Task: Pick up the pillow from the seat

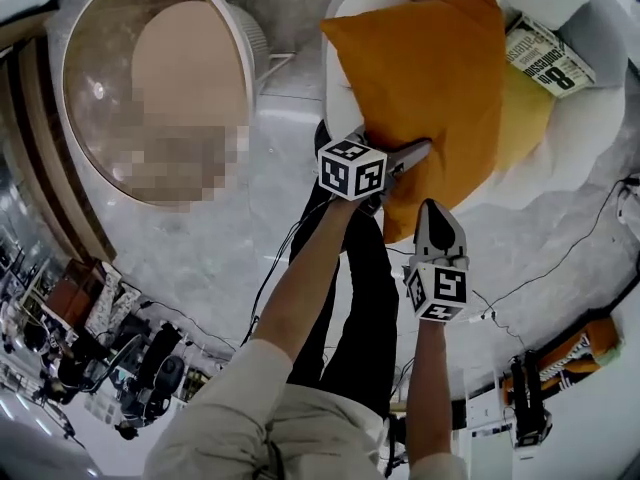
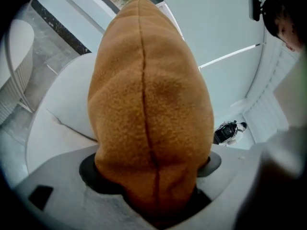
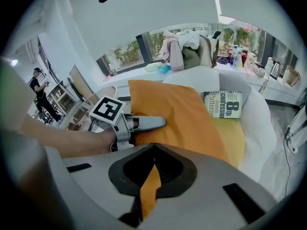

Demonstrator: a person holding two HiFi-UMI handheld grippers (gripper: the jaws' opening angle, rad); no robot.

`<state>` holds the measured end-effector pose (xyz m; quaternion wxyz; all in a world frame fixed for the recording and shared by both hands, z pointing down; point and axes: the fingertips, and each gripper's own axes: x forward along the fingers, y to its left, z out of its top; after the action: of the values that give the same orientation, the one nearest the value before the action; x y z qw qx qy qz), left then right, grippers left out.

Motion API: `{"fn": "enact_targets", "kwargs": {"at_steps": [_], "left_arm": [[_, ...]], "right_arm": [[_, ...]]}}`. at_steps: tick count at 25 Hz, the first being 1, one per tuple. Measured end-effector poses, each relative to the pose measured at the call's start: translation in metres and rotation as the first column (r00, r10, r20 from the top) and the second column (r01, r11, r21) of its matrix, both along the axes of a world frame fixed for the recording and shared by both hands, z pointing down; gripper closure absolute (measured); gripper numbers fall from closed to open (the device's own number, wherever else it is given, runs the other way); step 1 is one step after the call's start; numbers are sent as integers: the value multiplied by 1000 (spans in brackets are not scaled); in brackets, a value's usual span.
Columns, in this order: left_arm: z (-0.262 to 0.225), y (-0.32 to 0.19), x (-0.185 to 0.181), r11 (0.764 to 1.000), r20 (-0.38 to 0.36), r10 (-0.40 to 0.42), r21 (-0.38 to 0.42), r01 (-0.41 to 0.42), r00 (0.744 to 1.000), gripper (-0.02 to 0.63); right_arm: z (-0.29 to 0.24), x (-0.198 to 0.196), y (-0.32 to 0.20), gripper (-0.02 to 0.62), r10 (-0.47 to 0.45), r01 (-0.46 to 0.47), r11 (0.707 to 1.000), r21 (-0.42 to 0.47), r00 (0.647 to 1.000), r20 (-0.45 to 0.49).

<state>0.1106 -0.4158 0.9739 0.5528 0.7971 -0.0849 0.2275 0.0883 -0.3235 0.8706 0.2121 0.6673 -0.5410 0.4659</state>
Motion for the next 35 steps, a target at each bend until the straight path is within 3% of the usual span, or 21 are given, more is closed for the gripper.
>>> {"fn": "enact_targets", "kwargs": {"at_steps": [7,10,13,16,22,24,27,32,35], "left_arm": [[-53,16,21,999,66,26,33,-29,997,258],[-82,15,35,994,94,84,68,-91,992,268],[-116,10,51,973,103,177,130,-190,979,272],[-157,11,64,924,113,281,236,-301,953,272],[-237,13,71,742,181,422,494,-453,889,272],[-259,17,69,710,190,439,526,-468,878,272],[-287,25,61,712,173,450,523,-468,876,272],[-332,39,40,764,113,405,502,-404,907,270],[-351,44,29,805,85,340,488,-336,937,270]], "right_arm": [[-59,34,20,588,151,-147,988,49,985,-83],[-90,52,27,588,223,-216,974,72,969,-106],[-116,61,37,588,276,-265,959,97,953,-123],[-137,63,54,588,300,-288,952,102,943,-141],[-172,66,84,588,418,-401,907,129,893,-165],[-183,67,96,588,462,-442,885,148,871,-168],[-198,68,115,588,518,-491,853,176,839,-168],[-221,78,140,588,569,-535,817,214,807,-156],[-231,93,148,588,565,-523,817,242,810,-156]]}}
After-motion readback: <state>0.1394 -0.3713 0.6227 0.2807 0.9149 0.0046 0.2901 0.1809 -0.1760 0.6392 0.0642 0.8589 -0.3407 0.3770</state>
